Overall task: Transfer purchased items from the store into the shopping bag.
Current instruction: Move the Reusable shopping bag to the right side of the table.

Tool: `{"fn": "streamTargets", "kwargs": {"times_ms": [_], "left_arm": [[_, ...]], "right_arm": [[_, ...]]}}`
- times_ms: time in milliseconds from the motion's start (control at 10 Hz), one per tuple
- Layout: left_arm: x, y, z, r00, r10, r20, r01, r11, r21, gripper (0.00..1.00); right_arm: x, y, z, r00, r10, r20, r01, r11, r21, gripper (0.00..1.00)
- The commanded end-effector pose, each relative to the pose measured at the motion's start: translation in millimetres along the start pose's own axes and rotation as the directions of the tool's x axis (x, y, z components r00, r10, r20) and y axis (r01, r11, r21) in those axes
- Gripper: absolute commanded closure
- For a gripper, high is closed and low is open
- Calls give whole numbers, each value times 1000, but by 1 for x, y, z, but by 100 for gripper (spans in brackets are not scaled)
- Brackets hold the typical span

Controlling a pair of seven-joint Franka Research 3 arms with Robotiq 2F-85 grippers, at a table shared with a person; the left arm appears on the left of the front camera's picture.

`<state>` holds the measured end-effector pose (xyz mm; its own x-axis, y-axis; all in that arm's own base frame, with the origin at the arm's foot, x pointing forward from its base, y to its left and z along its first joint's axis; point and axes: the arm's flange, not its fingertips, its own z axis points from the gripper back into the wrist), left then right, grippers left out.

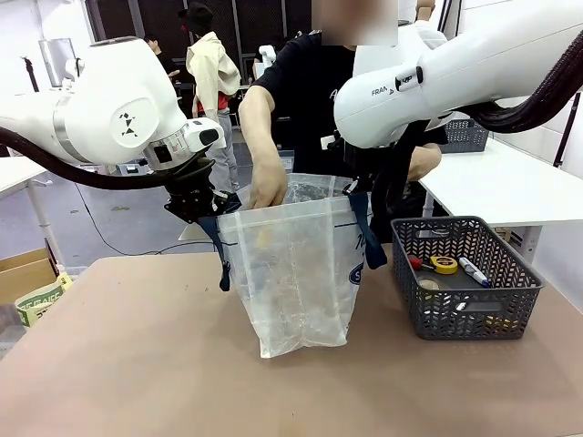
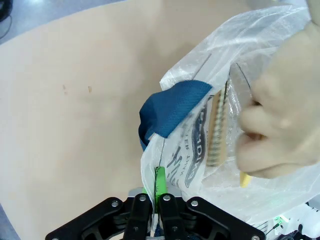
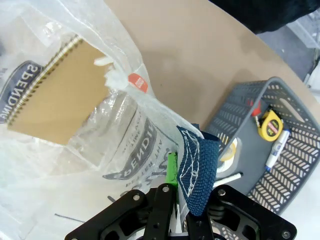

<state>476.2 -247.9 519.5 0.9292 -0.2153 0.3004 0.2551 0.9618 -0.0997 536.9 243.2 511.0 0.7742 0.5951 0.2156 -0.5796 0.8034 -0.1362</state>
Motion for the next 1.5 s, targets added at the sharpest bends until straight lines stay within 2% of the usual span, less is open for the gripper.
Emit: {"fn": "streamTargets", "kwargs": {"times_ms": [0,1400], "left_arm": [[-3,1,2,1000,14,5,-14,1000,4,100],[-3,1,2,1000,14,5,-14,1000,4,100]], "right_arm": [[-1,-1,0,1000,-1,-2,1,1000,-1,100],[-1,-1,0,1000,-1,-2,1,1000,-1,100]]}}
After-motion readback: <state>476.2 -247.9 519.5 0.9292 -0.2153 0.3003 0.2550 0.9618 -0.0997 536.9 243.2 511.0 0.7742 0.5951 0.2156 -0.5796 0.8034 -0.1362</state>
